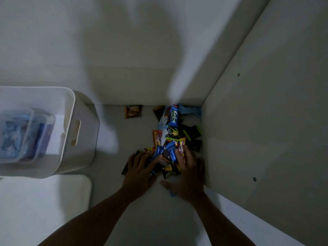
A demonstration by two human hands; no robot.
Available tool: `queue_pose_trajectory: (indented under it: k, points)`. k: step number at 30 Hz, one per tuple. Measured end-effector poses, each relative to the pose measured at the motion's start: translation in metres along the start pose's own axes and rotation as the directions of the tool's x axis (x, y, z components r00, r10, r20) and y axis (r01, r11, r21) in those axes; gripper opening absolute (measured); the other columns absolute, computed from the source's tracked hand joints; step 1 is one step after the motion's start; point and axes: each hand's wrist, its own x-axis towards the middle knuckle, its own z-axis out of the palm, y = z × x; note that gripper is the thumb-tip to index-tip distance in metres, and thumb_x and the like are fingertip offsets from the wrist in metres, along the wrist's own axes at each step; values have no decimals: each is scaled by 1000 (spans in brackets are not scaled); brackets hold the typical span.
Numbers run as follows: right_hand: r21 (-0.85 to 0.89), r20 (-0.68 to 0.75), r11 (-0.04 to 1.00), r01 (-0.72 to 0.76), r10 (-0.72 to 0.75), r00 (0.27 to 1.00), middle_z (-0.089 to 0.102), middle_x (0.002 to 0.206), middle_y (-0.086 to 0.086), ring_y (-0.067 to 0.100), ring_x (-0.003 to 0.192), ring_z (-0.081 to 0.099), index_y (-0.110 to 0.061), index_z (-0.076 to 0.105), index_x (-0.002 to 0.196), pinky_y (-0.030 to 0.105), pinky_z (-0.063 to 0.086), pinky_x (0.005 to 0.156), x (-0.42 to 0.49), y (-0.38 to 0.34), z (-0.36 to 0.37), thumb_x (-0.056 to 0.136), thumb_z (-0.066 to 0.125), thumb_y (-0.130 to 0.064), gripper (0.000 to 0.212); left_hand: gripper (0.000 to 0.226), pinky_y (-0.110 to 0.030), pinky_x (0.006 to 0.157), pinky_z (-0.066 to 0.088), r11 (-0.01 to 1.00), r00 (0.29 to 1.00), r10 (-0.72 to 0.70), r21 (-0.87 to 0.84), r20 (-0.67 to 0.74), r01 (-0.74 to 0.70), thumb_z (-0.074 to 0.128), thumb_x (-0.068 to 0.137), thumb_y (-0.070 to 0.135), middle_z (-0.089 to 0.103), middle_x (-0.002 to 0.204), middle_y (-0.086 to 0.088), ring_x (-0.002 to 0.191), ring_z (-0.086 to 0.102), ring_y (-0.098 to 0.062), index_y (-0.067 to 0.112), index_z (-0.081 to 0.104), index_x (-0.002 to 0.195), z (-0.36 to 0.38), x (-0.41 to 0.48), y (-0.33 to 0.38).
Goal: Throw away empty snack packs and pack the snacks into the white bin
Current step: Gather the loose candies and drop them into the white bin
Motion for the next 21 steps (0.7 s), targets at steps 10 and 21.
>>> queue_pose_trajectory:
  k: [10,21]
  points:
    - [-38,-14,999,-19,19,1000,55,135,6,30,116,54,-33,49,133,43,44,87,12,-9,5,66,64,-64,75,50,-41,82,43,997,998,11,-79,-55,-15,71,76,43,54,124,-8,106,54,-35,29,56,122,-6,8,-4]
    - [-105,7,994,-28,29,1000,55,142,1,31,106,59,-30,46,135,43,46,78,25,-10,3,62,86,-26,82,57,-39,78,47,993,1000,18,-120,13,-17,81,64,36,63,124,-8,104,54,-29,23,59,115,-6,16,-3]
